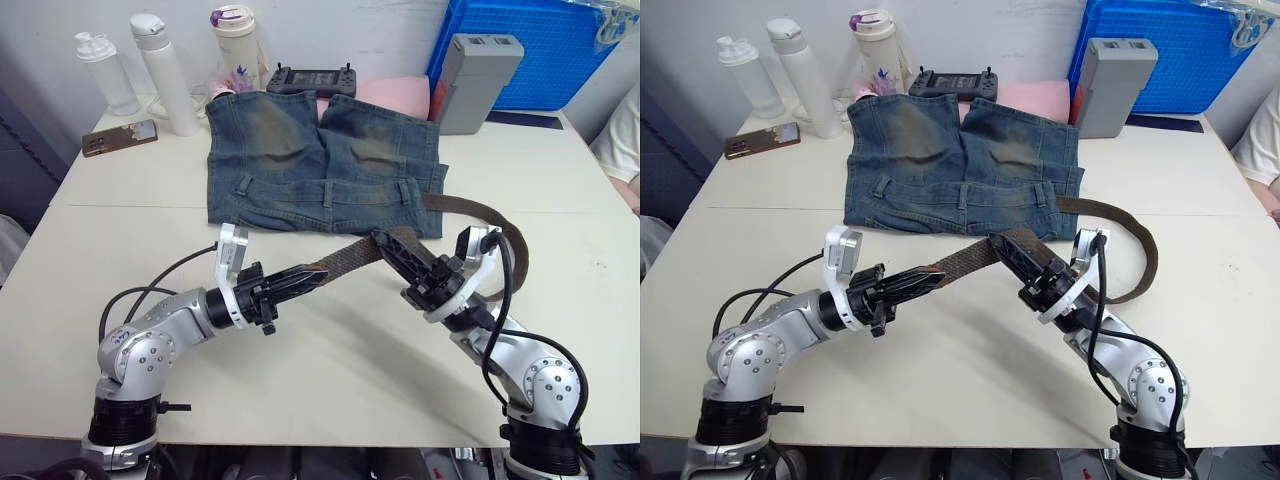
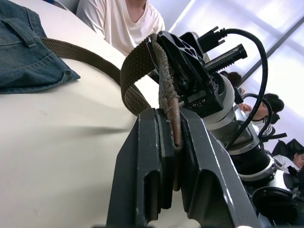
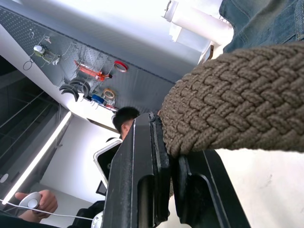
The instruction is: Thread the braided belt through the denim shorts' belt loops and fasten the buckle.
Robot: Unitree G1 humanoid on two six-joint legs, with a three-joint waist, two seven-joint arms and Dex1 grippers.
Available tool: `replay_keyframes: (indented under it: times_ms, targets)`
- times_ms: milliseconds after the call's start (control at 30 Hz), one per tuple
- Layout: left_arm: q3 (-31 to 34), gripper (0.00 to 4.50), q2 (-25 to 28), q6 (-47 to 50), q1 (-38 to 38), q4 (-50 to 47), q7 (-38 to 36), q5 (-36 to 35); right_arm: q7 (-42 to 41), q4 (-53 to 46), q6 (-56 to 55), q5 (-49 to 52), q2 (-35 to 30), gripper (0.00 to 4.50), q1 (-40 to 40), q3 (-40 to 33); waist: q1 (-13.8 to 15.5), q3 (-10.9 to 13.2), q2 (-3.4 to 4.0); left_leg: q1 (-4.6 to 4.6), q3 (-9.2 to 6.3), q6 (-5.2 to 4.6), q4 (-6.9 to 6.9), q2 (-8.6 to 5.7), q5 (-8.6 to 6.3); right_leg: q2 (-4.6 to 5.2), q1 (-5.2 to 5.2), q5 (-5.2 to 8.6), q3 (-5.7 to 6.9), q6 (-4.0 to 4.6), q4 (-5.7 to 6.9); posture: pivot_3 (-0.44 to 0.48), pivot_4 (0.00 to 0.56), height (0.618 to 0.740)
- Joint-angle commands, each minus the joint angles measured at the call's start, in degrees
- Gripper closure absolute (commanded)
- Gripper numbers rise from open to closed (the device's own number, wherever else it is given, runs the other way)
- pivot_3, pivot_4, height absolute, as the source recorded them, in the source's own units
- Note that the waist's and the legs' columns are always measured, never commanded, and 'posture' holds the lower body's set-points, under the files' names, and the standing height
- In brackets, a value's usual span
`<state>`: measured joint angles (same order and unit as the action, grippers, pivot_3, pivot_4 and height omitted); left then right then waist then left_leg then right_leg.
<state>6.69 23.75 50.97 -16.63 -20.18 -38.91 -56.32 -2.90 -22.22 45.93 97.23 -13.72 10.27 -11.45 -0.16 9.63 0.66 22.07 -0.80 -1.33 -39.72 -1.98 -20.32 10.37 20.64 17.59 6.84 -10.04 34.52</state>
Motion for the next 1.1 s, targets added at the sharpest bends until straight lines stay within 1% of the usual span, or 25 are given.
replay_keyframes:
  times_ms: [33, 100, 167, 200, 233, 267, 300, 367, 433, 500, 633, 767, 867, 933, 967, 1100]
  targets:
    - [-0.15, 2.78, 0.7, 0.3, -0.75, -2.15, -0.75, -1.84, 0.33, -0.4, -2.84, 2.51, -0.29, 4.5, 0.87, -1.6, 0.01, 0.0, 0.0, 0.0, 0.0, 0.0, 0.0, 0.0, 0.0, 0.0, 0.0, 0.0, 0.0, 0.0, 0.0, 0.0, 0.15, 0.714]
    - [-0.9, 2.01, 0.67, -0.85, -1.2, -2.1, 0.04, 0.44, 0.53, 0.11, -4.21, 3.33, -0.41, 4.5, 1.04, -2.85, 0.03, 0.0, 0.0, 0.0, 0.0, 0.0, 0.0, 0.0, 0.0, 0.0, 0.0, 0.0, 0.0, 0.0, 0.0, 0.0, 0.15, 0.714]
    - [-2.43, 1.03, 1.76, -3.35, -1.77, -1.52, -1.24, 4.08, 1.11, 0.84, -5.46, 3.56, -1.15, 4.5, 0.65, -4.46, 0.09, 0.0, 0.0, 0.0, -0.01, 0.0, 0.0, 0.0, 0.0, 0.0, 0.0, 0.0, 0.0, 0.0, 0.0, 0.0, 0.15, 0.714]
    - [-4.58, 0.47, 3.22, -6.93, -2.13, -0.35, -2.83, 8.73, 1.21, 0.97, -6.08, 4.1, -1.61, 4.5, 0.23, -5.65, 0.08, 0.0, 0.0, 0.0, 0.0, 0.0, 0.0, -0.01, 0.0, 0.0, -0.01, 0.0, 0.0, 0.0, 0.0, 0.0, 0.15, 0.714]
    - [-6.71, 0.19, 4.59, -10.83, -2.51, 0.99, -4.3, 13.42, 1.28, 1.06, -6.59, 4.56, -2.0, 4.5, -0.07, -6.65, 0.15, 0.0, 0.0, 0.0, 0.02, 0.0, 0.0, -0.02, 0.0, 0.0, -0.01, 0.0, 0.0, 0.0, -0.01, 0.0, 0.15, 0.714]
    - [-9.53, 0.08, 6.36, -16.08, -3.32, 3.1, -5.91, 19.4, 1.27, 1.17, -7.21, 5.13, -2.44, 4.5, -0.4, -7.78, 0.16, 0.0, 0.01, 0.0, 0.03, 0.0, 0.01, -0.04, 0.0, 0.0, -0.01, 0.0, 0.01, 0.0, -0.01, 0.0, 0.15, 0.714]
    - [-12.52, 0.08, 7.97, -22.45, -4.51, 5.96, -6.99, 26.04, 1.24, 1.29, -7.74, 5.83, -2.87, 4.5, -0.71, -8.9, 0.25, 0.01, 0.03, 0.0, 0.05, 0.0, 0.02, -0.04, 0.0, 0.0, -0.01, 0.0, 0.02, 0.0, -0.02, 0.0, 0.15, 0.714]
    - [-17.36, 0.08, 9.51, -36.11, -8.55, 15.61, -6.63, 38.55, 1.23, 1.41, -8.58, 6.75, -3.67, 4.5, -1.38, -10.74, 0.39, 0.01, 0.06, -0.01, 0.21, 0.0, 0.06, -0.05, 0.0, 0.0, 0.0, 0.01, 0.01, 0.02, -0.1, 0.0, 0.15, 0.714]
    - [-19.29, 0.08, 8.85, -48.22, -14.22, 26.78, -3.67, 47.2, 1.04, 1.06, -9.19, 7.42, -3.94, 4.5, -1.84, -11.53, 0.84, 0.01, 0.07, 0.0, 0.69, -0.02, 0.09, -0.04, 0.01, 0.0, -0.03, 0.01, 0.02, 0.02, -0.34, 0.0, 0.15, 0.714]
    - [-20.39, 0.08, 8.19, -57.2, -20.13, 37.06, 0.2, 54.01, 0.83, 0.56, -9.48, 7.83, -4.16, 4.5, -2.27, -11.65, 1.09, 0.01, 0.06, 0.02, 0.97, -0.03, 0.13, 0.01, 0.02, 0.0, 0.0, 0.01, 0.04, 0.01, -0.47, 0.0, 0.15, 0.714]
    - [-25.22, 0.08, 7.72, -68.54, -30.88, 56.99, 9.47, 67.88, 0.39, -0.57, -9.74, 7.71, -4.2, 4.5, -2.68, -11.36, 1.35, 0.02, 0.04, 0.02, 1.13, -0.03, 0.24, 0.04, 0.02, 0.02, 0.12, 0.0, 0.15, 0.0, -0.46, 0.0, 0.15, 0.714]
    - [-27.63, 0.08, 4.08, -73.37, -39.53, 73.36, 19.52, 75.41, 1.42, -2.48, -11.44, 8.04, -3.19, 4.5, -2.72, -11.13, 1.46, 0.03, 0.02, 0.0, 1.23, -0.06, 0.48, 0.01, 0.03, 0.16, 0.26, -0.02, 0.5, -0.04, -0.4, 0.0, 0.15, 0.714]
    - [-29.0, 0.86, 1.62, -75.41, -42.81, 81.32, 21.77, 78.18, 2.29, -3.92, -12.59, 7.98, -2.85, 4.5, -2.92, -10.71, 1.68, 0.04, -0.01, 0.04, 1.2, -0.07, 0.49, 0.01, 0.03, 0.25, 0.42, -0.03, 0.71, -0.06, -0.08, 0.0, 0.15, 0.714]
    - [-29.1, 1.78, 0.71, -76.7, -43.92, 84.35, 22.56, 79.08, 2.61, -4.47, -13.2, 7.76, -2.77, 4.5, -3.12, -10.56, 1.57, 0.04, -0.02, 0.03, 1.29, -0.08, 0.49, 0.01, 0.03, 0.28, 0.46, -0.03, 0.72, -0.06, -0.03, 0.0, 0.15, 0.714]
    - [-29.11, 2.31, 0.51, -77.25, -44.29, 85.26, 22.89, 79.47, 2.69, -4.67, -13.46, 7.73, -2.76, 4.5, -3.22, -10.49, 1.53, 0.04, -0.02, 0.04, 1.33, -0.09, 0.48, 0.02, 0.04, 0.29, 0.49, -0.03, 0.71, -0.06, -0.02, 0.0, 0.15, 0.714]
    - [-28.93, 4.13, 0.32, -78.25, -45.05, 87.17, 23.46, 80.49, 2.75, -5.44, -14.36, 7.78, -2.92, 4.5, -3.89, -10.48, 1.57, 0.04, -0.03, 0.03, 1.38, -0.12, 0.41, 0.06, 0.06, 0.3, 0.52, -0.03, 0.7, -0.05, 0.08, 0.0, 0.15, 0.714]
